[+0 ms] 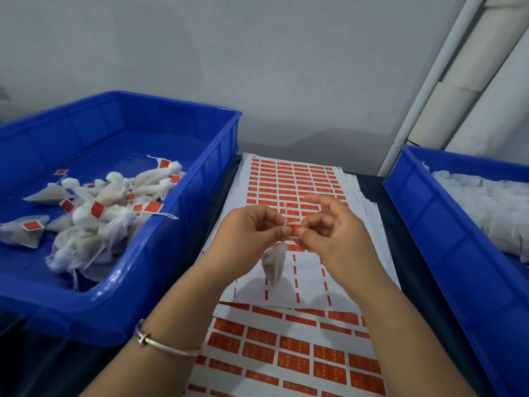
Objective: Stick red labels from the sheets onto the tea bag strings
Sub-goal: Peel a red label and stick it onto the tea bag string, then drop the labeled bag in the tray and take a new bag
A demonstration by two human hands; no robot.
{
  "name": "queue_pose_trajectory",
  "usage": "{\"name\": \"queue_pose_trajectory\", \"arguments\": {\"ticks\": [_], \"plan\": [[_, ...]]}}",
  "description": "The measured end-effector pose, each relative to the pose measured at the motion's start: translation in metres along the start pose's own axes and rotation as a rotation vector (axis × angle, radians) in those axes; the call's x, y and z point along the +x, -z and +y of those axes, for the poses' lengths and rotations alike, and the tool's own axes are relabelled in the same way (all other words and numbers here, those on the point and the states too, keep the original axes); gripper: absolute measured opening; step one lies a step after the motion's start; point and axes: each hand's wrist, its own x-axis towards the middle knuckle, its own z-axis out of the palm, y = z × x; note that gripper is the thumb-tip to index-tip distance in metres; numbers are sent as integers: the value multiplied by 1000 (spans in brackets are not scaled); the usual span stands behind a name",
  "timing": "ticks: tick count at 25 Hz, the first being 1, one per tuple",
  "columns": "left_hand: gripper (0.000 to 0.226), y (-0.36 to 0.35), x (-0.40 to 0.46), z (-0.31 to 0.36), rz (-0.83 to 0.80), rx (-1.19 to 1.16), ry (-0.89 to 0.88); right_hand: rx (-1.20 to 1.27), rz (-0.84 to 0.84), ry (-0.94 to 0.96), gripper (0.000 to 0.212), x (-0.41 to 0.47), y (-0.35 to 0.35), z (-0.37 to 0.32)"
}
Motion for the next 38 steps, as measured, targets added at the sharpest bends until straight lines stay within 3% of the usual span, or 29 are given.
{"name": "queue_pose_trajectory", "arguments": {"ticks": [3,6,8,11,13,15,18,20,24,27,30,33,35,38], "plan": [[15,26,-4,23,167,172,-131,114,10,-1,48,-3,-1,-12],[18,73,2,48,487,93,-248,179,31,-50,41,-9,2,-15],[18,109,12,59,616,53,-257,190,6,-68,37,-14,2,-15],[7,153,38,58,665,154,-129,197,-51,-104,32,-20,-5,-13],[14,173,54,43,664,346,21,200,-113,-132,28,-24,-15,-13],[24,187,62,20,632,455,158,197,-179,-161,28,-29,-25,-14],[25,195,63,-12,545,337,289,154,-268,-208,30,-34,-31,-15],[28,196,63,-15,470,532,362,81,-318,-218,31,-36,-27,-18],[42,176,67,22,483,712,124,-47,-331,-202,29,-35,0,-33],[33,132,57,62,445,648,-101,-143,-240,-151,23,-34,37,-49],[19,59,36,73,227,580,-153,-191,-127,-125,18,-27,81,-60],[28,-12,19,43,-166,675,-83,-293,-6,-162,18,1,133,-47],[40,-44,11,14,-398,717,6,-285,89,-291,21,33,176,-23],[61,-76,7,-22,-484,874,39,-398,238,-485,26,76,238,36]]}}
